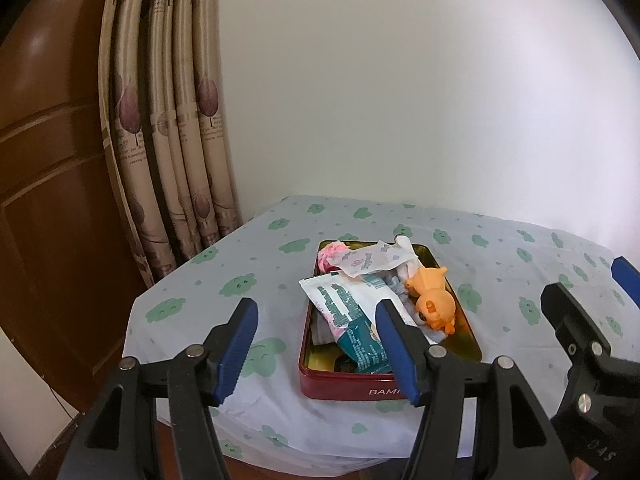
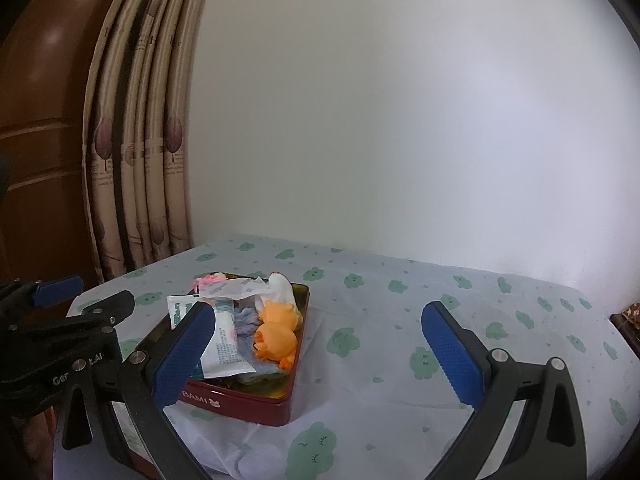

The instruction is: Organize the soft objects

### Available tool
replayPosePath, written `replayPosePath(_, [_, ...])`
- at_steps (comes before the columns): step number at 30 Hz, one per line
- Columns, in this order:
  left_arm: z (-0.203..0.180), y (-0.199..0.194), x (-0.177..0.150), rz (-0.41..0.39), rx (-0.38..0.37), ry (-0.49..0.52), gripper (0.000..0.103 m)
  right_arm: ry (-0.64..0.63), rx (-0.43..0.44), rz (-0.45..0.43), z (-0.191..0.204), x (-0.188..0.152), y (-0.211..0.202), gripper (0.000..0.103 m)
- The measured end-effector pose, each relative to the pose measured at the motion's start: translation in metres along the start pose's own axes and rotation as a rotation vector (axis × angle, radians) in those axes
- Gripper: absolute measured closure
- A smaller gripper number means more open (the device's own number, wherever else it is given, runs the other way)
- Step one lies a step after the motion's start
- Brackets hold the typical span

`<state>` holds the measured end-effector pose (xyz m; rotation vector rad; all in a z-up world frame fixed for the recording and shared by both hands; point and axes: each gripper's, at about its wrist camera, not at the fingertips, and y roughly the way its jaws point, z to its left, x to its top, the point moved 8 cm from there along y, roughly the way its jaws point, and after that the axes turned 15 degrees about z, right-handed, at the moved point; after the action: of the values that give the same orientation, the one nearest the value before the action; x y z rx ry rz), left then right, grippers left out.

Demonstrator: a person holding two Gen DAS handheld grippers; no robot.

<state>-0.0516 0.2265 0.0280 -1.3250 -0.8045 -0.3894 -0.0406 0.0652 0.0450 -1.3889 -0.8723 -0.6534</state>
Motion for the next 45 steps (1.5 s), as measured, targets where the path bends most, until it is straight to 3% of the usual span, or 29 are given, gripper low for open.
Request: replayPosePath(45, [0.005, 0.010, -0.001, 0.049, -0.016, -0.022, 0.040, -0.005, 0.015, 0.042, 0.006, -0.008, 0.006, 0.001])
